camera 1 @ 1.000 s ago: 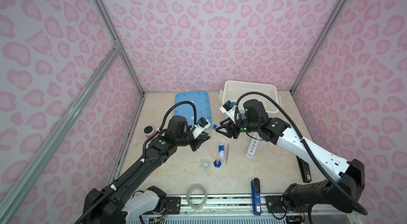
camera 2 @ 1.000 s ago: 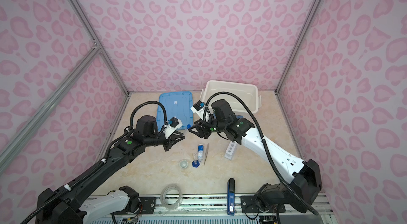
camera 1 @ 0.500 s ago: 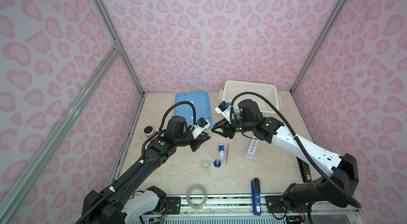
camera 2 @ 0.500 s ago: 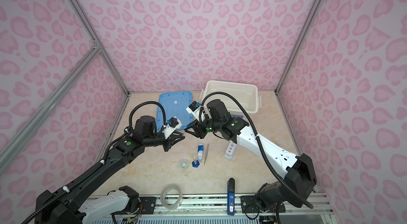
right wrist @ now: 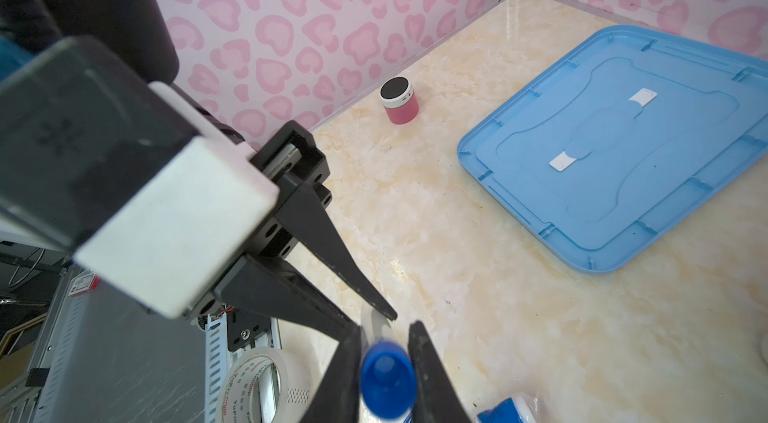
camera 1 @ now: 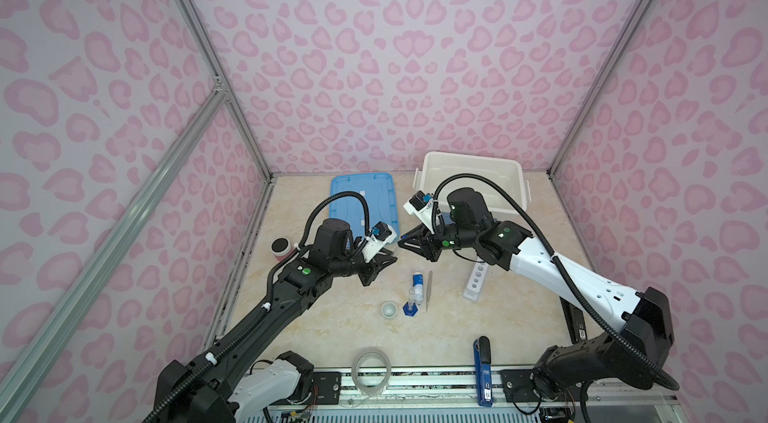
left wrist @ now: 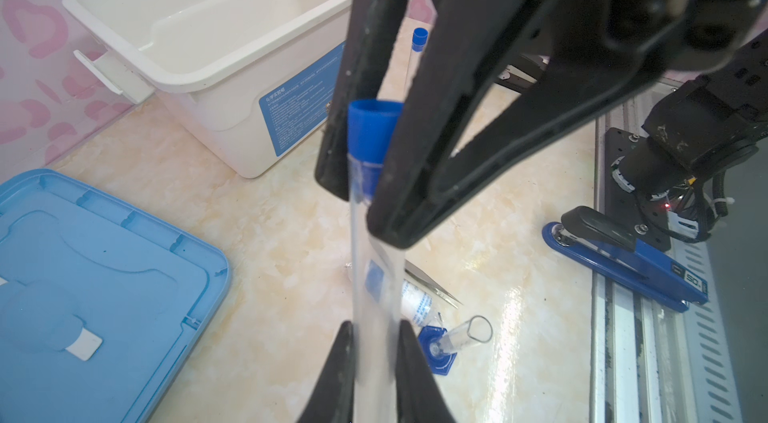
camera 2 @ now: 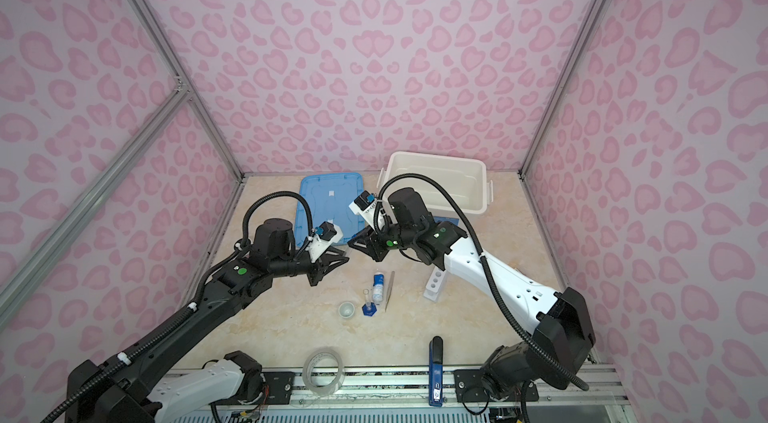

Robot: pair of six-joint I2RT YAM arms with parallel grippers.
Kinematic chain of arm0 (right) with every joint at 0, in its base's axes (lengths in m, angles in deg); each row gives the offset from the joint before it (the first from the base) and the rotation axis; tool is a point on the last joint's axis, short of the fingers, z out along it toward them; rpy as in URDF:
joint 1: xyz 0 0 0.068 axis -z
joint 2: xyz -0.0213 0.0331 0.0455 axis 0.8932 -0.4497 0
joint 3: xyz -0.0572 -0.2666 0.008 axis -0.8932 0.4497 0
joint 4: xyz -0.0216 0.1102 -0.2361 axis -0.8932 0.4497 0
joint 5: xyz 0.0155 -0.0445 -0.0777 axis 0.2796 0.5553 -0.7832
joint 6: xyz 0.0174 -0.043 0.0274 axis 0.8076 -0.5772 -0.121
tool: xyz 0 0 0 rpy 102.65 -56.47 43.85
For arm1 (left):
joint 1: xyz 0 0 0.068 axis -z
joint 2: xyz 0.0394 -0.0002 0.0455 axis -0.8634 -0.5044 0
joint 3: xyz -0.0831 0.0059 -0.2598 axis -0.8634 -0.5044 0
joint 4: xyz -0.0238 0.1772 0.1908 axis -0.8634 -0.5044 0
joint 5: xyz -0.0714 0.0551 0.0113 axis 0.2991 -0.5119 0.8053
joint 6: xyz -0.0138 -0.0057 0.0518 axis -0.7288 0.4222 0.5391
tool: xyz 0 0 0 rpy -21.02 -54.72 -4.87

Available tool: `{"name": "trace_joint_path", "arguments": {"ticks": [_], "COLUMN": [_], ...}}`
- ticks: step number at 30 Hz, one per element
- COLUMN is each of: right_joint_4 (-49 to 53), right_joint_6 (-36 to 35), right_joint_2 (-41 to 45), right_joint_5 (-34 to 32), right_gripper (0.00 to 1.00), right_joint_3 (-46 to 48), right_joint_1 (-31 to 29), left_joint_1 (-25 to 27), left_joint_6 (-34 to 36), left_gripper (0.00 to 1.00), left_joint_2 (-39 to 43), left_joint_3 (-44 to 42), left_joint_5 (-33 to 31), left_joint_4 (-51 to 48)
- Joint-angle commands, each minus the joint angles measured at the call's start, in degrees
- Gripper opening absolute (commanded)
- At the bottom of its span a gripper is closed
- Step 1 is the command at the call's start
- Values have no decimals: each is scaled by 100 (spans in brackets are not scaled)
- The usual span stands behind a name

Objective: Organize the chemistry lab equipment
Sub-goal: 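Grasp the tube's blue cap with right gripper and open left gripper, then carry the blue-capped tube with right gripper over the rack while left gripper draws back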

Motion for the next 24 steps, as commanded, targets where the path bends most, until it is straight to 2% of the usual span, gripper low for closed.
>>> {"name": "trace_joint_path", "arguments": {"ticks": [1, 9, 11, 16, 19, 24], "right_joint_4": [-132, -165, -170, -135, -69, 426], "right_joint_6": [35, 64, 68, 63, 33, -138], "right_joint_2": [-50, -81, -89, -99, -70, 68], "right_joint_5": [27, 40, 42, 2, -91, -566], "right_gripper": [19, 14, 13, 12, 12, 12], "right_joint_3": [-17, -18, -18, -57, -80, -169], "right_joint_1": [-6, -3, -6, -6, -6, 29], "left_joint_1": [-2, -1, -2, -8, -3, -3], "left_joint_6": [-13, -5, -2, -11, -14, 3], "left_gripper": [16, 21, 26, 47, 52, 54], "left_joint_2": [23, 6, -3, 5, 14, 141], "left_joint_3": [-23, -24, -31, -32, -40, -87], "left_joint_5": [93, 58, 51, 46, 31, -115], "left_joint_4": [232, 246, 259, 275, 277, 328]}}
